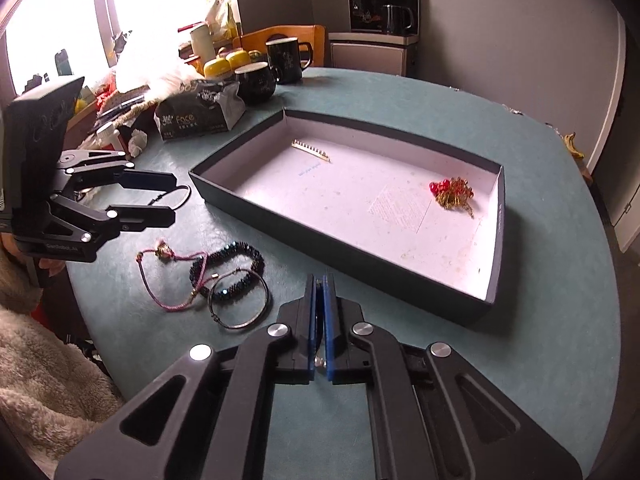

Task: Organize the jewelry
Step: 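Grasp the black hair tie with the right gripper while the left gripper lifts the cord bracelet, then lower the cord bracelet and hair tie into the box and open both grippers, then withdraw both grippers from the box toward the remaining jewelry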

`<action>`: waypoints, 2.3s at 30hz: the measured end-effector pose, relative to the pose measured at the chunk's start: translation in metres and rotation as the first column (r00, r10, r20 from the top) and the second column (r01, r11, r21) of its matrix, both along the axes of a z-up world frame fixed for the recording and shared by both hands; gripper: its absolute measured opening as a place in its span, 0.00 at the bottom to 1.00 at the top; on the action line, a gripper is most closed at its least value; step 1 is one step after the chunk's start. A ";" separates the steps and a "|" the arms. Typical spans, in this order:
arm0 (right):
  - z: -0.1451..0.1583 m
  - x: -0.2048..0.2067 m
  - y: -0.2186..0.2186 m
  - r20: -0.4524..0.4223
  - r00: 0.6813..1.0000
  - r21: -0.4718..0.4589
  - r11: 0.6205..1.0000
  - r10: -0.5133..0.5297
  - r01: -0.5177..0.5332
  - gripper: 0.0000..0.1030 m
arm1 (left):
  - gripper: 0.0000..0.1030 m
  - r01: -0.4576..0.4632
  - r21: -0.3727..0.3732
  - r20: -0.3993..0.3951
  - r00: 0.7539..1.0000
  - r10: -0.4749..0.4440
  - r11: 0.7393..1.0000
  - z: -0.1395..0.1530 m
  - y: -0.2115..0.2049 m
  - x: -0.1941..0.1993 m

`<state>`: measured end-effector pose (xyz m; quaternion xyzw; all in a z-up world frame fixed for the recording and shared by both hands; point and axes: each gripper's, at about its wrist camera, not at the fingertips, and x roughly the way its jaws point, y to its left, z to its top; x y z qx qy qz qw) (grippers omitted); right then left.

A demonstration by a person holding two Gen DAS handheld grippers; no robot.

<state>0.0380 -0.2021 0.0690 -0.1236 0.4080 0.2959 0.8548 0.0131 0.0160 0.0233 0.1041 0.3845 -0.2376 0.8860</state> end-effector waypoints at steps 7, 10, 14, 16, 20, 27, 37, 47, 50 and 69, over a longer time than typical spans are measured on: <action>0.029 0.006 -0.005 0.066 0.998 0.051 0.999 -0.004 0.001 0.03 | 0.48 -0.001 0.003 0.024 1.000 0.001 1.000 0.011 -0.010 0.021; 0.034 0.011 -0.008 0.088 0.996 0.057 0.998 -0.022 0.017 0.03 | 0.48 0.003 0.007 0.029 1.000 -0.004 1.000 0.013 -0.015 0.031; 0.033 0.028 -0.015 0.102 0.991 0.072 0.995 -0.081 0.074 0.03 | 0.48 -0.035 0.011 0.014 0.999 0.034 0.999 0.011 -0.017 0.055; 0.031 0.038 -0.019 0.109 0.987 0.080 0.991 -0.118 0.109 0.03 | 0.48 -0.055 0.016 -0.002 0.998 0.055 0.998 0.007 -0.017 0.069; 0.022 0.061 -0.026 0.099 0.979 0.097 0.981 -0.180 0.170 0.03 | 0.48 -0.089 0.044 -0.051 0.994 0.092 0.995 -0.010 -0.020 0.096; -0.007 0.086 -0.031 0.001 0.974 0.091 0.970 -0.226 0.225 0.03 | 0.48 -0.123 0.078 -0.147 0.980 0.134 0.989 -0.034 -0.018 0.118; -0.030 0.095 -0.037 -0.053 0.962 0.015 0.963 -0.267 0.268 0.03 | 0.51 -0.119 0.100 -0.163 0.978 0.134 0.988 -0.041 -0.022 0.122; -0.021 0.088 -0.040 -0.022 0.961 0.026 0.961 -0.275 0.276 0.36 | 0.64 -0.110 0.072 -0.089 0.989 0.116 0.991 -0.021 -0.026 0.106; -0.015 0.083 -0.041 -0.006 0.960 0.038 0.959 -0.279 0.279 0.50 | 0.70 -0.102 0.056 -0.052 0.993 0.105 0.993 -0.010 -0.028 0.094; 0.012 0.002 -0.041 0.141 0.962 0.014 0.972 -0.234 0.235 0.95 | 0.90 -0.095 0.057 0.016 0.995 0.094 0.994 0.001 0.004 -0.003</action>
